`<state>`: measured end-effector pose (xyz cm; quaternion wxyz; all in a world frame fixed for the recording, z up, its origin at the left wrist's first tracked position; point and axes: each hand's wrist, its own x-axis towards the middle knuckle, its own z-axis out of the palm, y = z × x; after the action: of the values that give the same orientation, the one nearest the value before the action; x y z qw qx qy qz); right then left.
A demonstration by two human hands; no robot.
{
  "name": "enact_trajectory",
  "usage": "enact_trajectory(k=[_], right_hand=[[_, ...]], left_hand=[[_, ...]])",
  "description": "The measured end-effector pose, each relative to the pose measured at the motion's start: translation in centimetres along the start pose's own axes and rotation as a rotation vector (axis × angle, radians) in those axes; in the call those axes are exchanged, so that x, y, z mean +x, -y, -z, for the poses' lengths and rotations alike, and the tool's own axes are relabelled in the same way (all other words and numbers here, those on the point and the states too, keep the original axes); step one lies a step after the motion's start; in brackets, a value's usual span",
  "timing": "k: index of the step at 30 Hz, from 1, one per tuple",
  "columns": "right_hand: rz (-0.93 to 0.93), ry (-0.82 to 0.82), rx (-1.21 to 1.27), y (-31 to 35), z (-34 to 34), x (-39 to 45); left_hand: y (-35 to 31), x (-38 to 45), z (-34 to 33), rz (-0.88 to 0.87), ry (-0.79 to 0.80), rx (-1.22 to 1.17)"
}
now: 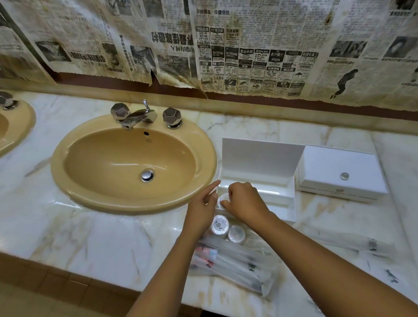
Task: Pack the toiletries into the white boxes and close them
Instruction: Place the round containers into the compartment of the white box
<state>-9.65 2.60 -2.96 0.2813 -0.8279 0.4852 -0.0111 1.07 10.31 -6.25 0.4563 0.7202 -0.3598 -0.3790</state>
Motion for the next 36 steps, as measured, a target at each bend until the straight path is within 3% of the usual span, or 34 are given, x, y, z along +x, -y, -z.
enact_trajectory(k=[16,21,28,36], right_hand=[[0.044,0.010,0.054,-1.1,0.1,-1.0],[0.159,-0.063,0.030,-1.4,1.7,-3.0],[0.255,0.236,-0.126,-2.8,1.5,-5.5],[0.302,0.279,-0.243,-3.0,0.0,-5.3]], left_hand=[[0.3,0.1,0.1,-0.004,0.003,-0.025],[-0.1,-0.2,0.1,-0.008,0.008,-0.008],[0.1,-0.1,-0.3,0.002,-0.020,0.010],[0.0,-0.2,-0.4,0.006,-0.031,0.028]])
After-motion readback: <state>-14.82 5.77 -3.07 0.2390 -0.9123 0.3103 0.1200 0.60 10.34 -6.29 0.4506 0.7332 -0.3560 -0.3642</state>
